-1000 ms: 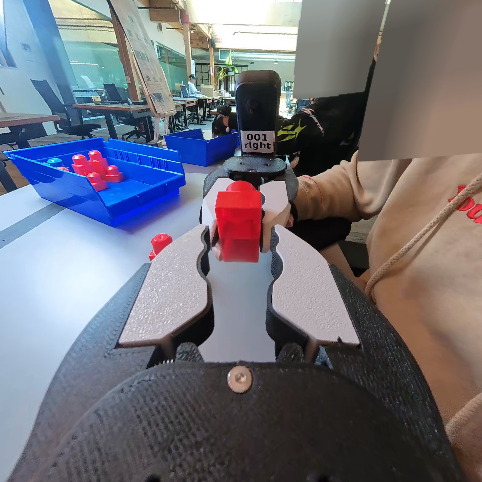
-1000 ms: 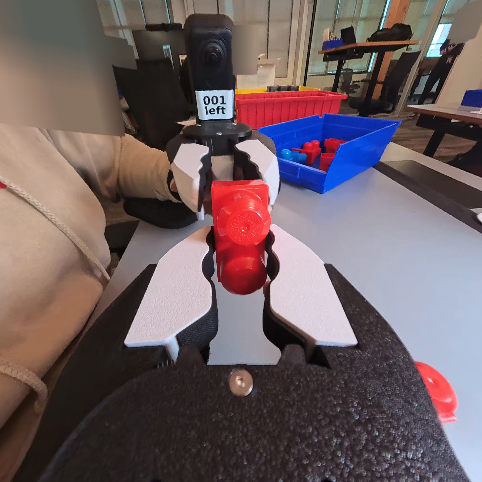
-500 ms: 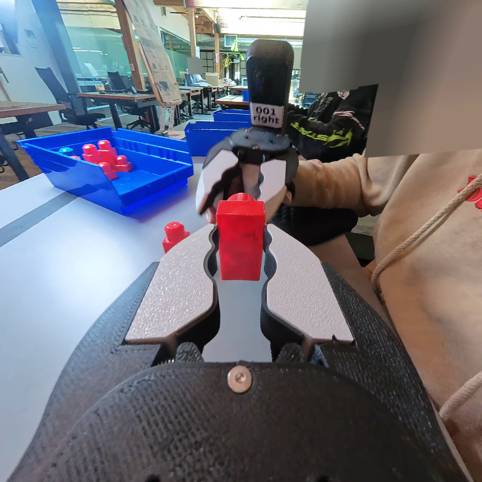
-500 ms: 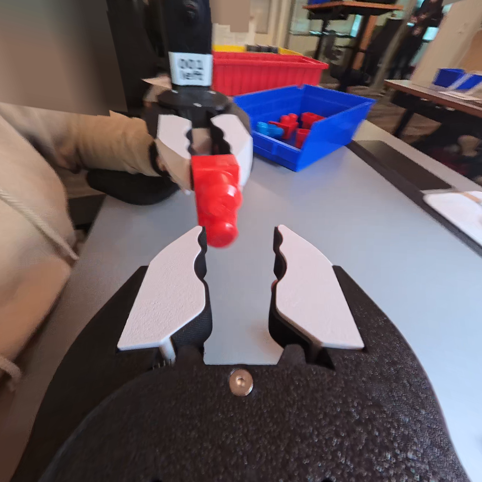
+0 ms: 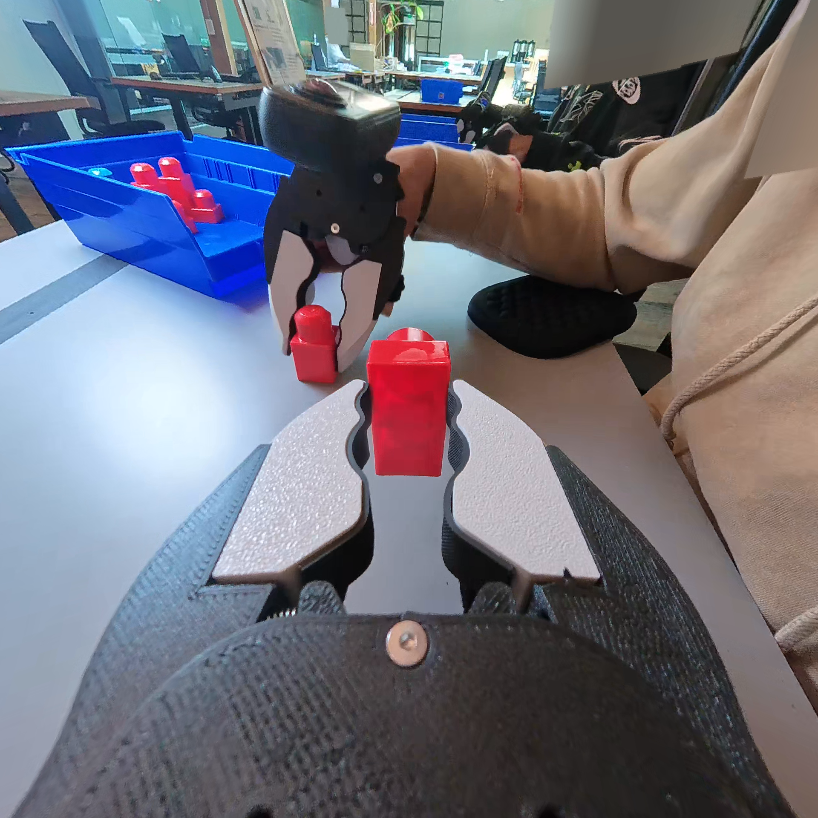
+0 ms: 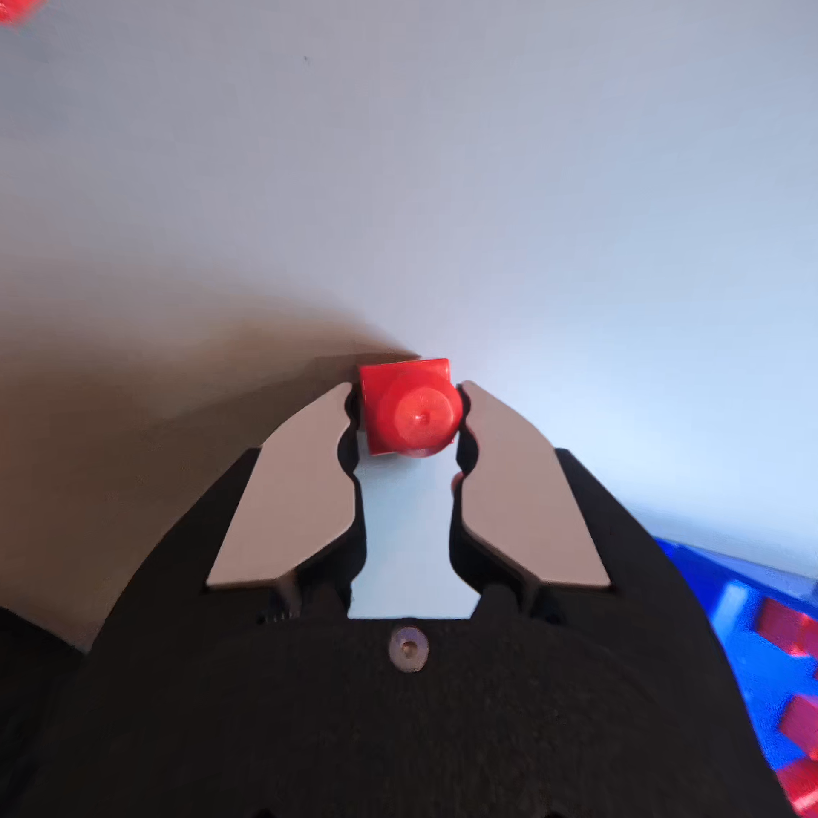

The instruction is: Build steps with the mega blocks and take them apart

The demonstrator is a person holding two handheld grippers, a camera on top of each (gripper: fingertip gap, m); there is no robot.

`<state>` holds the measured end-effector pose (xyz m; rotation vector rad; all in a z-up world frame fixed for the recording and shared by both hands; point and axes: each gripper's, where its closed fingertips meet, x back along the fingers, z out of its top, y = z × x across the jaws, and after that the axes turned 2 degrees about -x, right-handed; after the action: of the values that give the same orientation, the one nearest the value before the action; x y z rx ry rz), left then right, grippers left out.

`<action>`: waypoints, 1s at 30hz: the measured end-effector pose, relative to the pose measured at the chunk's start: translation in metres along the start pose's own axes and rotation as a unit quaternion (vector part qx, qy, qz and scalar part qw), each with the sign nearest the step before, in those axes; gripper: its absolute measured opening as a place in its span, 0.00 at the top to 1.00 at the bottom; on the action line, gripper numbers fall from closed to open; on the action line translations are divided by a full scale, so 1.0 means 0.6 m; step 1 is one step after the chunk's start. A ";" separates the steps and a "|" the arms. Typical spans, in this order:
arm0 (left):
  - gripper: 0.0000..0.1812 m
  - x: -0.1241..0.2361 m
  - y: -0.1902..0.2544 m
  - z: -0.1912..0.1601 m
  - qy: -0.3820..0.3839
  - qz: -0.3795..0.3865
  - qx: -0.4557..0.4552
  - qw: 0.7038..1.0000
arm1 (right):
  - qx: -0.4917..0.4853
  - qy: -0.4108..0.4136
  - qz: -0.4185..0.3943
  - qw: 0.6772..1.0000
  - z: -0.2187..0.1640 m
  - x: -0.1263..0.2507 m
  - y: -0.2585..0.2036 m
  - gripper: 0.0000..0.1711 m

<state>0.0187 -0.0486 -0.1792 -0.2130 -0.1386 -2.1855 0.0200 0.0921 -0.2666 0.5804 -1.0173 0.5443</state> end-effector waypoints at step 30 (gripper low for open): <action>0.82 0.020 -0.003 0.068 0.143 -0.006 0.083 0.986 | -0.136 0.527 0.159 0.823 0.242 0.146 -0.127 0.79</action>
<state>0.0146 -0.0498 -0.1370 0.1951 -0.1590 -2.1768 0.0174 -0.0475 -0.1445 -0.1963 -0.0966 0.8559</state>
